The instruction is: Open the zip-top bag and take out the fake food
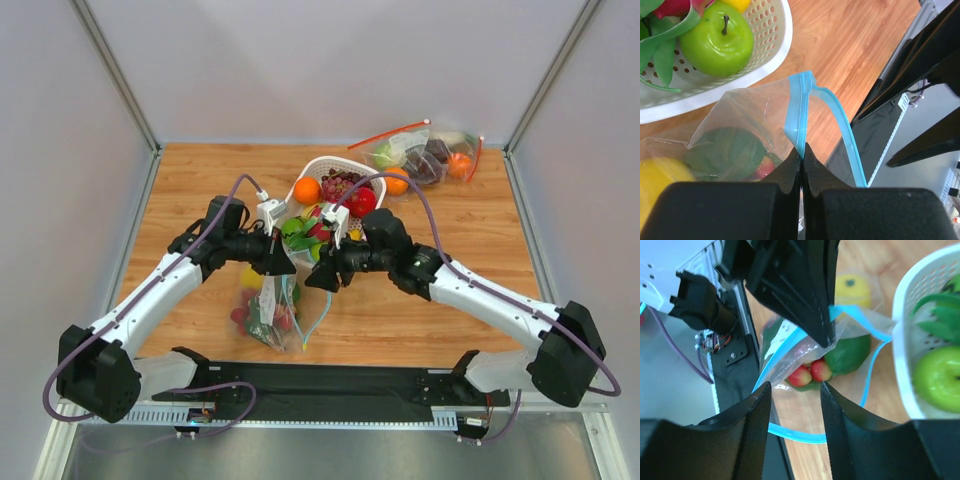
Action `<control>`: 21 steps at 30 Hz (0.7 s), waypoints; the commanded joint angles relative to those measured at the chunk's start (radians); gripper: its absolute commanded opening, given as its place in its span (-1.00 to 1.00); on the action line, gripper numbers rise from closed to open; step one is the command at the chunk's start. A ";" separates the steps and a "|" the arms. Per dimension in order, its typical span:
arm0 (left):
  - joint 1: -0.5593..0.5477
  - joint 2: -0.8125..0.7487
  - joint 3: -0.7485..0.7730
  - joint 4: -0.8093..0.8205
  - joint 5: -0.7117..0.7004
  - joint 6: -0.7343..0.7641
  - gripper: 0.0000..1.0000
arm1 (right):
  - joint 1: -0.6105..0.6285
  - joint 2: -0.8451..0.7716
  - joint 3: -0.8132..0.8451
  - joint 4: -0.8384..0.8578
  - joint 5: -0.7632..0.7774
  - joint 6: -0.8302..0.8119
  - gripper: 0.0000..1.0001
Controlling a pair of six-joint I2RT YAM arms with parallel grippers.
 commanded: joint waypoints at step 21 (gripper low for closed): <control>0.001 -0.116 -0.056 0.187 0.173 -0.032 -0.90 | 0.092 0.239 -0.191 0.393 0.204 0.226 -0.15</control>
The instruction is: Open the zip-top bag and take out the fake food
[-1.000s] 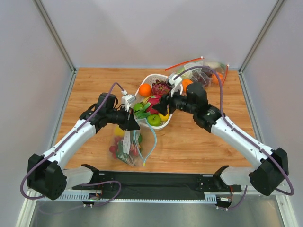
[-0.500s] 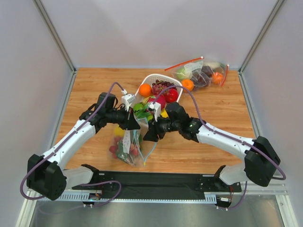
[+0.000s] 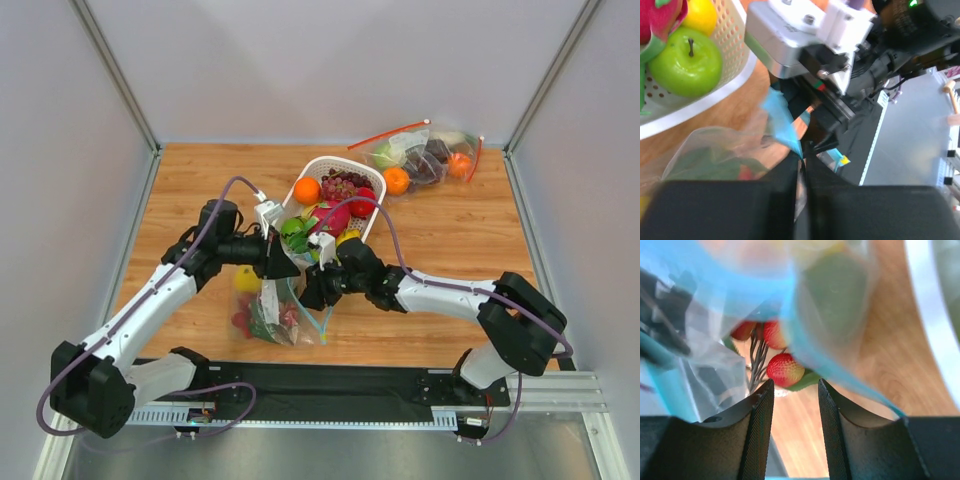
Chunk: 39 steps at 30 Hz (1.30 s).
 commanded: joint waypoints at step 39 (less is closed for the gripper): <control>-0.053 -0.487 -0.472 -0.270 -0.760 -0.733 0.10 | 0.002 0.022 -0.073 0.267 0.054 0.087 -0.09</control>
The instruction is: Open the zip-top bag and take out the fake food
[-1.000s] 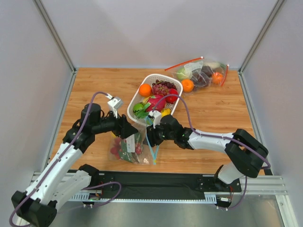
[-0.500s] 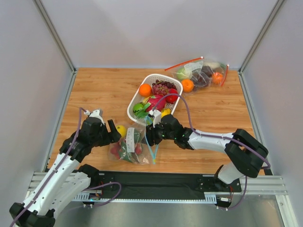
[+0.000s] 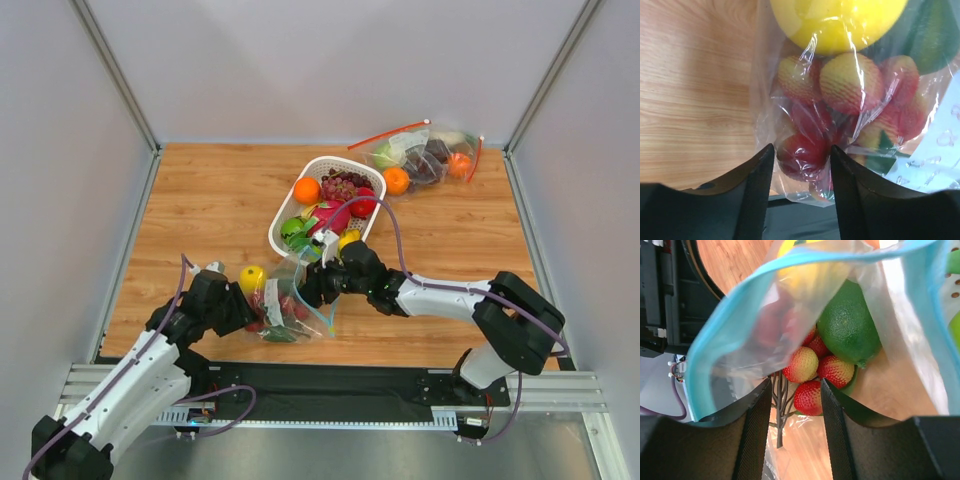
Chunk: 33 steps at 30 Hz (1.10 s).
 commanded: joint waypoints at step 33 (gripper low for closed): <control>-0.010 0.097 -0.082 0.201 0.094 0.038 -1.00 | 0.120 0.086 0.032 -0.217 0.257 -0.113 0.21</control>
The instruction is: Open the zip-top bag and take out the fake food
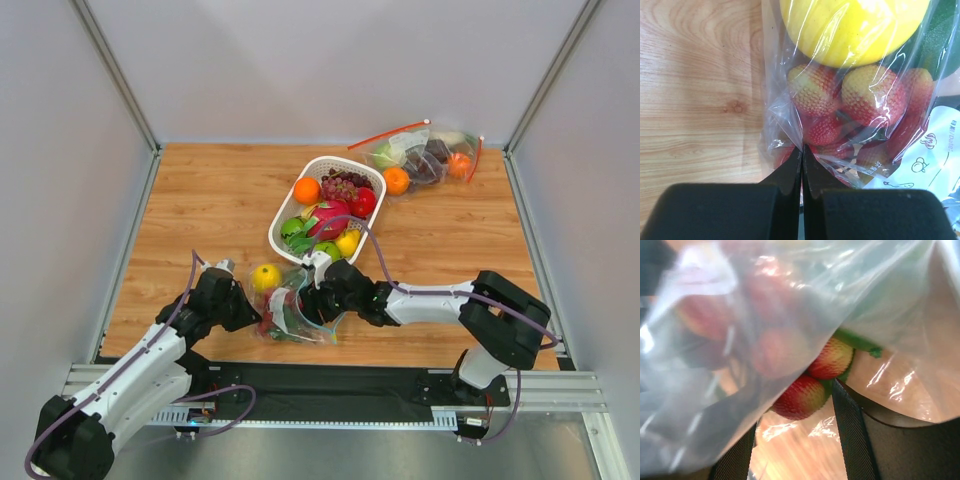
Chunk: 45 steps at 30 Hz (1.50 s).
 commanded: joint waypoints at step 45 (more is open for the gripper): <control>-0.003 0.032 0.030 -0.001 -0.006 0.129 -1.00 | -0.070 -0.333 0.186 -0.305 0.290 0.040 -0.92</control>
